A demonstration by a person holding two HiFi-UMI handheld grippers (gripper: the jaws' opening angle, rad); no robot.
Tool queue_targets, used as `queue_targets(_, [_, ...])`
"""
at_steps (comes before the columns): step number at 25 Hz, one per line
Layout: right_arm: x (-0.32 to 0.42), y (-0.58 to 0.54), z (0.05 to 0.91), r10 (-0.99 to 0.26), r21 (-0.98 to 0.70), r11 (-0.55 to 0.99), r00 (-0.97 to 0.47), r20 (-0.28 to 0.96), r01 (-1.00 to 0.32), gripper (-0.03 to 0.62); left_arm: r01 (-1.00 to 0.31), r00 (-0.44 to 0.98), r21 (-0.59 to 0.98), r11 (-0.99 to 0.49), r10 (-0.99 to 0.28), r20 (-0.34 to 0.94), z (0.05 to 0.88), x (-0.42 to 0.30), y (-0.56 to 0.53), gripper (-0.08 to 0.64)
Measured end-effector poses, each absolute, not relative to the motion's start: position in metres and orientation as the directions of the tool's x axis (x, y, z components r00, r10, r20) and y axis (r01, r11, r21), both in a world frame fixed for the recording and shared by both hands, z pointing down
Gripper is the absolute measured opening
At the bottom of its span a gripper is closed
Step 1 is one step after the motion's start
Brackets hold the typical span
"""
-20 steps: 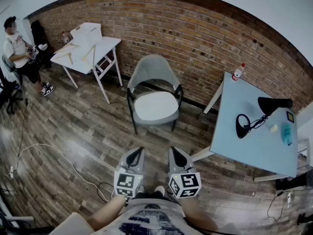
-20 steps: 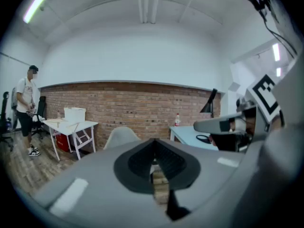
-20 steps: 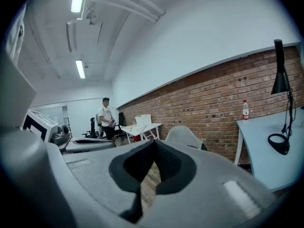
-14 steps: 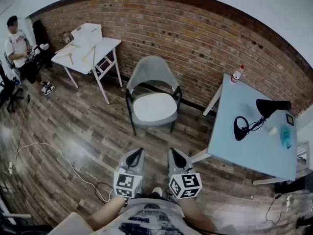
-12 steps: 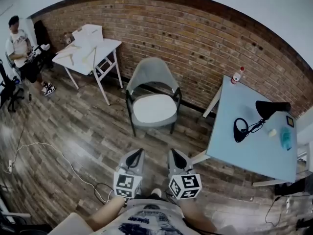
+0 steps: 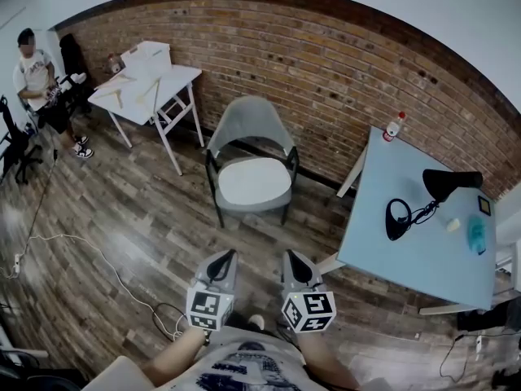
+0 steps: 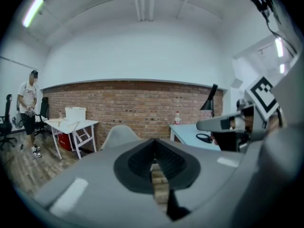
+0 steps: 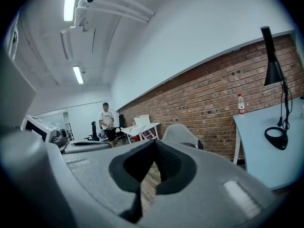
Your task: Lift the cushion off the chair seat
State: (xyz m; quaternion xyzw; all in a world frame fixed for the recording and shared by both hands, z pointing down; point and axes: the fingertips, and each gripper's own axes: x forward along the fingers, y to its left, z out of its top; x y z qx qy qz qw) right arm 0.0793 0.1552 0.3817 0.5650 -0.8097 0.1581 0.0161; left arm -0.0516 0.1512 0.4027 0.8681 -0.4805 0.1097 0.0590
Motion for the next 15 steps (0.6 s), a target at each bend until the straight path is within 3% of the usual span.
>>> queue_targets(15, [0.086,0.092,0.391,-0.912,-0.230,0.287,-0.339,0.231,-0.930,-0.002,-0.844,0.520,0.006,-0.536,-0.816,0.252,0.411,-0.050,0.082,-0.008])
